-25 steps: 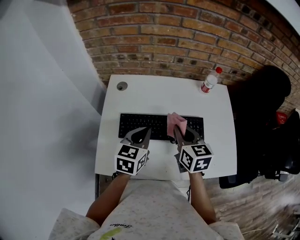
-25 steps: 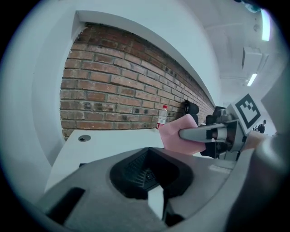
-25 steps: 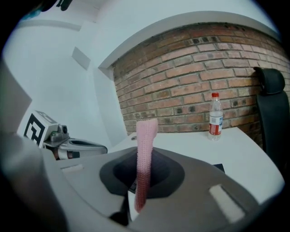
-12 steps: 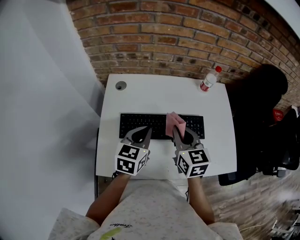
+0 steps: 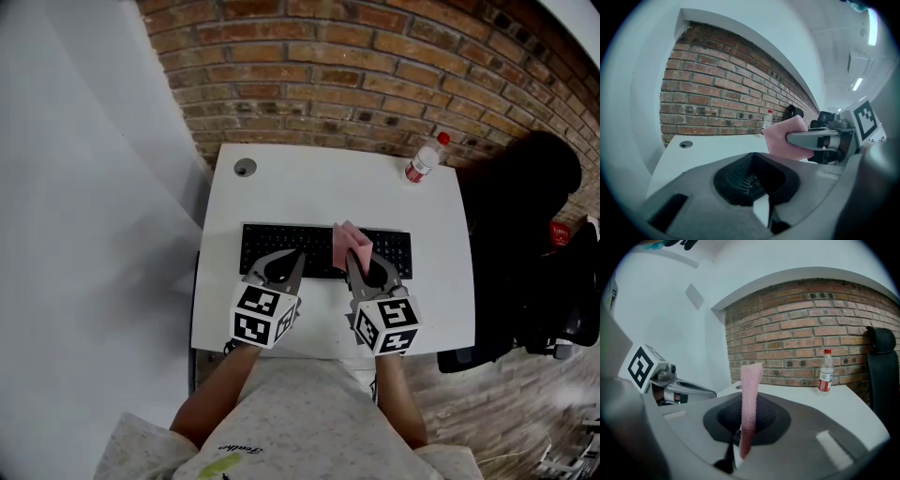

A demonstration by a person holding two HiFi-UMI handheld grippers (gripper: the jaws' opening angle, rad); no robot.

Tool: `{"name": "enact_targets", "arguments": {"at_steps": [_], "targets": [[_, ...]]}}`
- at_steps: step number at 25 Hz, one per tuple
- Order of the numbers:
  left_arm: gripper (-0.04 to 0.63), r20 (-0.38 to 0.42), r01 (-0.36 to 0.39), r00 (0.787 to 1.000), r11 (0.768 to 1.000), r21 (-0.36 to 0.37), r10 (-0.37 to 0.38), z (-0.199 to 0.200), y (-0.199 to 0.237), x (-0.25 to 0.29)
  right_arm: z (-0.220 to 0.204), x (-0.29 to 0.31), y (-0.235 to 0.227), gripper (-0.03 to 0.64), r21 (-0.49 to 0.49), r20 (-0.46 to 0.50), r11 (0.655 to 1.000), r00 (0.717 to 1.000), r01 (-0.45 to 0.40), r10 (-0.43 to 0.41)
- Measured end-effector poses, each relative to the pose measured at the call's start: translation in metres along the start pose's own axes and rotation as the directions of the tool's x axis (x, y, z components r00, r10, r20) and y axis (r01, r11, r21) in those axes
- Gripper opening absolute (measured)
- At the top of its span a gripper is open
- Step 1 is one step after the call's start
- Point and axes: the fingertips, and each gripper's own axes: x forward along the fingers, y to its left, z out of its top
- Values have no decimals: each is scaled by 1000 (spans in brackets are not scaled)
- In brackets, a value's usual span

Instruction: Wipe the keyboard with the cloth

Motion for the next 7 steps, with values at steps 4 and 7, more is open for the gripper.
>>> {"name": "enact_targets", "arguments": {"at_steps": [4,7], "targets": [[-6,3,2,1000,1000,-3,-2,1,0,2,1,1,0,20,-7,1,1000,1000,-6,6],[-6,3,6,1000,1000,-3,-6,0,-1,3,1,2,0,20,-9,-1,1000,1000,-7,7]]}}
